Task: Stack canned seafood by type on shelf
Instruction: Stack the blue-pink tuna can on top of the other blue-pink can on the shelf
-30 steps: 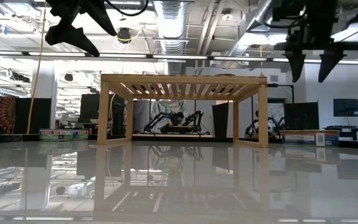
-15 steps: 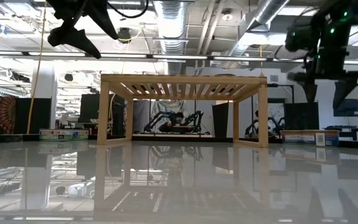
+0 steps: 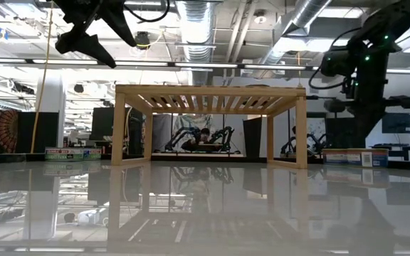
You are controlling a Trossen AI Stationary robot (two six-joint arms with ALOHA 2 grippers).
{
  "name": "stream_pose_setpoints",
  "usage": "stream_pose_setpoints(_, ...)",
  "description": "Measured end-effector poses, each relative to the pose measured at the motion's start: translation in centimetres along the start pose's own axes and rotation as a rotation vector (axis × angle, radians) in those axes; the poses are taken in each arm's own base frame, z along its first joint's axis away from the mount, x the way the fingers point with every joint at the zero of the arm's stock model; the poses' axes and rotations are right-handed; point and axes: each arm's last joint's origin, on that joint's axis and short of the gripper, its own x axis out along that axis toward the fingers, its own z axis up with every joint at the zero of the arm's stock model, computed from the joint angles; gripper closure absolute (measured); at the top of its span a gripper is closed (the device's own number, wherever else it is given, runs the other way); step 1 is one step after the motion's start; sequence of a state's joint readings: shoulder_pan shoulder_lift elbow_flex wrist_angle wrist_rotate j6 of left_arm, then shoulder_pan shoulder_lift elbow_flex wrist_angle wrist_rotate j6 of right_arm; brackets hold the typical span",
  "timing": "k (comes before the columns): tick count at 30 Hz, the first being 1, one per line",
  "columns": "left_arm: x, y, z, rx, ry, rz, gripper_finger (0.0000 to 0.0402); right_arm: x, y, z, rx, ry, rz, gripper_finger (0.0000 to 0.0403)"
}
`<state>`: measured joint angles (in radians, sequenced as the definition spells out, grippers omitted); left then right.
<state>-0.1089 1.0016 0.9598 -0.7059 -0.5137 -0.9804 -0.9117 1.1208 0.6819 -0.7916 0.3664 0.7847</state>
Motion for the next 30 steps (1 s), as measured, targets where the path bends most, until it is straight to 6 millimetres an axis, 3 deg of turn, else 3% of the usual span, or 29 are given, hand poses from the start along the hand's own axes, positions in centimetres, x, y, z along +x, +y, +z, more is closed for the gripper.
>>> stream_pose_setpoints(8, 0.0, 0.0, 0.0, 0.000, 0.004, -0.001, 0.0104, 2.8, 1.0, -0.1, -0.042, 0.071, -0.093, 0.0359)
stream_pose_setpoints(15, 0.0, 0.0, -0.1, 0.028, 0.016, -0.008, 0.0104, 3.6, 2.2, -1.4, -0.147, 0.113, -0.151, 0.0388)
stream_pose_setpoints(21, 0.0, 0.0, -0.1, 0.036, 0.030, -0.016, 0.0104, 2.1, 2.8, -4.2, -0.224, 0.203, -0.179, 0.0384)
stream_pose_setpoints(30, 0.0, 0.0, -0.1, 0.065, 0.032, -0.013, 0.0104, -2.4, 3.8, -10.3, -0.242, 0.284, -0.068, 0.0388)
